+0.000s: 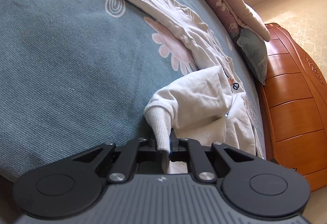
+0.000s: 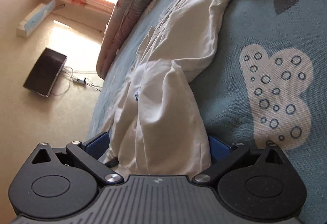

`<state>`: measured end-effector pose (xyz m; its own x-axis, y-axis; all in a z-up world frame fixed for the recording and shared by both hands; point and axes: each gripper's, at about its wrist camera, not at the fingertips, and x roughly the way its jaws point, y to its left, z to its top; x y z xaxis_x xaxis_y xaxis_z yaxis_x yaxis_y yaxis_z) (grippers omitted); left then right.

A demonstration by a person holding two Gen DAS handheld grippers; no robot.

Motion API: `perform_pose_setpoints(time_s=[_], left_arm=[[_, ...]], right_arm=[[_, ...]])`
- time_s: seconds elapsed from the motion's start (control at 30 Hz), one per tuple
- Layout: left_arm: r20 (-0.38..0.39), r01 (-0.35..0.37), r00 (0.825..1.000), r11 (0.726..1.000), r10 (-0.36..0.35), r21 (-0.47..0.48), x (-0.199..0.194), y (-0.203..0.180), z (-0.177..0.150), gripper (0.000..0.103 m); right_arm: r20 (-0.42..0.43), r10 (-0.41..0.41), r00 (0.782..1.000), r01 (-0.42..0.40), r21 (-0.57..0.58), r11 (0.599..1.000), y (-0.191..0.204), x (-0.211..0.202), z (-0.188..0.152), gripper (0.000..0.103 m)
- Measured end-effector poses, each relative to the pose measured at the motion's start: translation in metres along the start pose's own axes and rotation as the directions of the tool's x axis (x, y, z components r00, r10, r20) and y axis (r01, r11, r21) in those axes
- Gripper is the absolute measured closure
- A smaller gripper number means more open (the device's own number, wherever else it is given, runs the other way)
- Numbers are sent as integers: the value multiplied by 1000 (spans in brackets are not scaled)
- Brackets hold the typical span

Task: Fold clothes

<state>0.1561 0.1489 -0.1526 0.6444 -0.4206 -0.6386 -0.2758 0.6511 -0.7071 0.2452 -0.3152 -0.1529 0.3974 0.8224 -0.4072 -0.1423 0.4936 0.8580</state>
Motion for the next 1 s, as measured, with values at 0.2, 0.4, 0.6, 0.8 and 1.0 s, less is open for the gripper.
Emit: perform_pose_setpoints(time_s=[0.2,0.4,0.6,0.8,1.0], left_arm=[[0,13,1000,1000,-13,-13,-1,4,0,92],[-1,26,1000,999,-26,-31,0,7,1,91],[6,29,1000,999,-29,-35,0,8,0,91],[11,20,1000,999,-19,-26,1,6,0,91],[14,-16,1000,1000,16,-16,-1,-1,-1,92]], right_arm=[[-130,-8,991,-8,-121,993,13,-4,-20,0],[-139,42,989,-62,-142,988,8,3,-6,7],[-87,52,995,-67,-183,981,-3,-8,-10,33],[-12,-3,1000,1,-139,990,-19,-12,-13,99],[10,-65,998,66,-105,992,-18,-6,-17,101]])
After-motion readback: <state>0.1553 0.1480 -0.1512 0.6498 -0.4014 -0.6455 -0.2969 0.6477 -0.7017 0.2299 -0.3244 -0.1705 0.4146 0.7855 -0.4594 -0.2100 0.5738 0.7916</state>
